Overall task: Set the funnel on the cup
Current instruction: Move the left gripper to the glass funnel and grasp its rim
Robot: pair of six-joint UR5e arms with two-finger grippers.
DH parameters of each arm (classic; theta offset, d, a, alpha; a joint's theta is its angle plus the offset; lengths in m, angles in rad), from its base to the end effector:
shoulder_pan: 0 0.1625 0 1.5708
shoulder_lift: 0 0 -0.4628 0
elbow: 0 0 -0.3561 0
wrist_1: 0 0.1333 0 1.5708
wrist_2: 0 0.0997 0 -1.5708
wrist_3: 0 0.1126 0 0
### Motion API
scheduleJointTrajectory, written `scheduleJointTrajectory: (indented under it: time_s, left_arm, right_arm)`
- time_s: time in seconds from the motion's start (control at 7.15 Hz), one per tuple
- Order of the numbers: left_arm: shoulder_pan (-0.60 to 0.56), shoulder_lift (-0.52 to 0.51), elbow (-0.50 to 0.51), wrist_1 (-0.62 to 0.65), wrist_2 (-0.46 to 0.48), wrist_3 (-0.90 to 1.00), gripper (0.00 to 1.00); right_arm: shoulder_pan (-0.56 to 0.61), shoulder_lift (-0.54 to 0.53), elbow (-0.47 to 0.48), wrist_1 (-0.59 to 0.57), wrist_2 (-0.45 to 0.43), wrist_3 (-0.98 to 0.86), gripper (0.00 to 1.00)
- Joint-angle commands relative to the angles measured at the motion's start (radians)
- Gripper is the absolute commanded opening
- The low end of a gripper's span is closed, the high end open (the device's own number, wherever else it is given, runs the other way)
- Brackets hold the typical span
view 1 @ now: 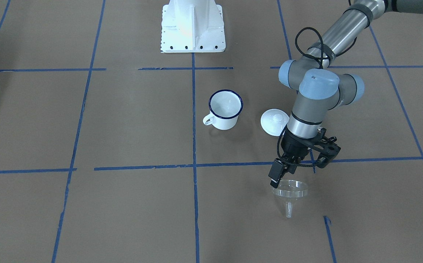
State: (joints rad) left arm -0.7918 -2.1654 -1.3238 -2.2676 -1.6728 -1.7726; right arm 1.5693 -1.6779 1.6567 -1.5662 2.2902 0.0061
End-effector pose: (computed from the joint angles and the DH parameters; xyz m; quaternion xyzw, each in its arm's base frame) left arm 0.4339 -0.6129 0.3946 0.1026 0.4895 -0.3902 0.7731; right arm 0.0585 -0.4049 0.7165 -0.0091 -0.3519 0.0051 0.9360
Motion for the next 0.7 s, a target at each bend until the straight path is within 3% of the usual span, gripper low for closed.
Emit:
scheduleJointTrajectory:
  time_s: [0.0, 0.14, 0.42, 0.56]
  left_arm:
    - [-0.007, -0.028, 0.084, -0.085, 0.054, -0.013, 1.00]
    - [-0.007, -0.028, 0.084, -0.086, 0.054, -0.014, 0.86]
    - [-0.007, -0.033, 0.084, -0.089, 0.053, -0.014, 0.13]
    - [-0.009, -0.034, 0.081, -0.090, 0.053, -0.014, 0.00]
  right_arm:
    - [0.000, 0.000, 0.000, 0.000, 0.000, 0.000, 1.00]
    - [0.000, 0.000, 0.000, 0.000, 0.000, 0.000, 1.00]
    - [0.000, 0.000, 0.000, 0.000, 0.000, 0.000, 1.00]
    - [0.000, 0.000, 0.000, 0.000, 0.000, 0.000, 1.00]
